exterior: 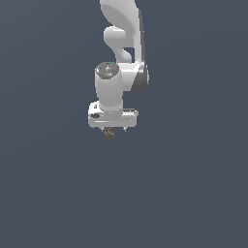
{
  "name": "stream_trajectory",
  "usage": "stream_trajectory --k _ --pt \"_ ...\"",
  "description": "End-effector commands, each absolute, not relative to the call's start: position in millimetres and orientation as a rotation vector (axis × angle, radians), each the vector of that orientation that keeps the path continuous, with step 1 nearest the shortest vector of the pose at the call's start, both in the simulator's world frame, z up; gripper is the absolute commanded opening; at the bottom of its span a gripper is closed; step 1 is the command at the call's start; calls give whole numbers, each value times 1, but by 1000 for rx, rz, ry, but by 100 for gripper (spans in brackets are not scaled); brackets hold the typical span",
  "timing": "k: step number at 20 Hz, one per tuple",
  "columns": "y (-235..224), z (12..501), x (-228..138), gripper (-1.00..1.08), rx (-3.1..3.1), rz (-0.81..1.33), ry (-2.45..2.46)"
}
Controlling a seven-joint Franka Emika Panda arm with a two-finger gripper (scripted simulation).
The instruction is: Pick up the object and move it to a goal position.
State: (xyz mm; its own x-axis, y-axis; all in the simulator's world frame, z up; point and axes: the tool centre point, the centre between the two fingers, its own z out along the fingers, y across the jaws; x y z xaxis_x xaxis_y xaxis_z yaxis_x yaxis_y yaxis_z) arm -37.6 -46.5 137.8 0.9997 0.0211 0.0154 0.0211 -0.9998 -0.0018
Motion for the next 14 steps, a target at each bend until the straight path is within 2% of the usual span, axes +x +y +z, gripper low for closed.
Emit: stream_trajectory --k 1,8,14 --pt "-58 123 -51 100 -3140 -17 -47" --pt "-78 98 -78 100 -3141 -3 -72" --pt "-81 94 -83 100 -3141 1 -75"
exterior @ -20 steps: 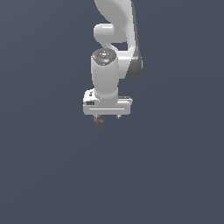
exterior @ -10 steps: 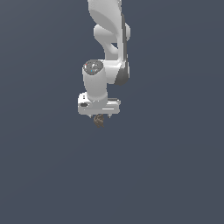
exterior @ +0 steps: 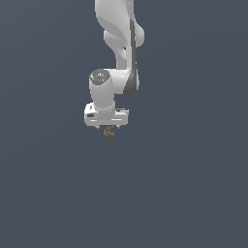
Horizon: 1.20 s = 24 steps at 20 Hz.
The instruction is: Pick up the object and move it to a goal position.
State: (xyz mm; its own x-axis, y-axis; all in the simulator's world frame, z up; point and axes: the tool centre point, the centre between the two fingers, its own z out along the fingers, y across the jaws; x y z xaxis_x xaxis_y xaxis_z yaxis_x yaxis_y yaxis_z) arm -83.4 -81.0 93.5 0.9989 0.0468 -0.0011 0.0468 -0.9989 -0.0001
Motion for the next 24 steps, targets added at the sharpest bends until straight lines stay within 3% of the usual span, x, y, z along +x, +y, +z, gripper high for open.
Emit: stream_trajectory --k 1,18,19,24 --pt "-81 93 -83 100 -3141 1 -75" --pt "-81 43 -85 100 -3141 0 -77" --pt "-81 43 -85 -100 -3141 0 -77" --pt "-81 43 -85 -100 -3141 0 -77"
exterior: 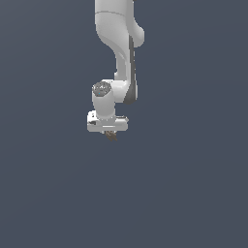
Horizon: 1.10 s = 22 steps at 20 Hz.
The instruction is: Pick up the object and move it to a goal position.
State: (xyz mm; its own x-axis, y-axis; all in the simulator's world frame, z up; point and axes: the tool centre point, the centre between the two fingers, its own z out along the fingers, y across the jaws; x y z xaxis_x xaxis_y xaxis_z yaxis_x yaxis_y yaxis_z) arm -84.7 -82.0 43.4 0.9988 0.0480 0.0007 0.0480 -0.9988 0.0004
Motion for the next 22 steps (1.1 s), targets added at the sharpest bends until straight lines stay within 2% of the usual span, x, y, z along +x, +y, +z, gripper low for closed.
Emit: stream_trajectory --k 1,12,22 --pt "-81 43 -85 -100 3141 0 77" --pt "-65 53 -86 -100 3140 2 76" --pt "10 95 -95 -100 3140 1 76"
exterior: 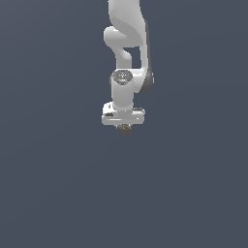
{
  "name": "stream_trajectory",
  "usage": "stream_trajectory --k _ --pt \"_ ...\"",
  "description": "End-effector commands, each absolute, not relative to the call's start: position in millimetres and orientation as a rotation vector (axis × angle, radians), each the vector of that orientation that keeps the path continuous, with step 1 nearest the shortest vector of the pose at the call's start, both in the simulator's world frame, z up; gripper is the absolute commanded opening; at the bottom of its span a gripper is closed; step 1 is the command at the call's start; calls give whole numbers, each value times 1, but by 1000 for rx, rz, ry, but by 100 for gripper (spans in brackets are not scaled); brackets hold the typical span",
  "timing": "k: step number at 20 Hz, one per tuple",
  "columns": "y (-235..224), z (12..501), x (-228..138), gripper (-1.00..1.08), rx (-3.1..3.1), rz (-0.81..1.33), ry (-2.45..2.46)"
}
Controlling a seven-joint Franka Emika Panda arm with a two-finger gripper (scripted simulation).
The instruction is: Pick up the object and move it to a goal position.
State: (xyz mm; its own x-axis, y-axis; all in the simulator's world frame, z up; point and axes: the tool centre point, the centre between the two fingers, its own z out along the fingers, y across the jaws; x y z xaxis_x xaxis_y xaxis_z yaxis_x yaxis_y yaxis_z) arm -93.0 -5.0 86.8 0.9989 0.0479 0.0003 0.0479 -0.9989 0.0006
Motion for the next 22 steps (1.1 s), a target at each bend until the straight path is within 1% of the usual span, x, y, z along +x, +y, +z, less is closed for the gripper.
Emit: stream_trajectory --k 1,7,12,17,22 --pt "20 101 -96 -100 3140 1 76" --pt "69 129 -100 -100 3139 1 77" --pt "95 144 -101 -100 3139 1 77" --pt "106 150 -101 -100 3140 0 77" --pt "103 148 -99 -100 3140 0 77"
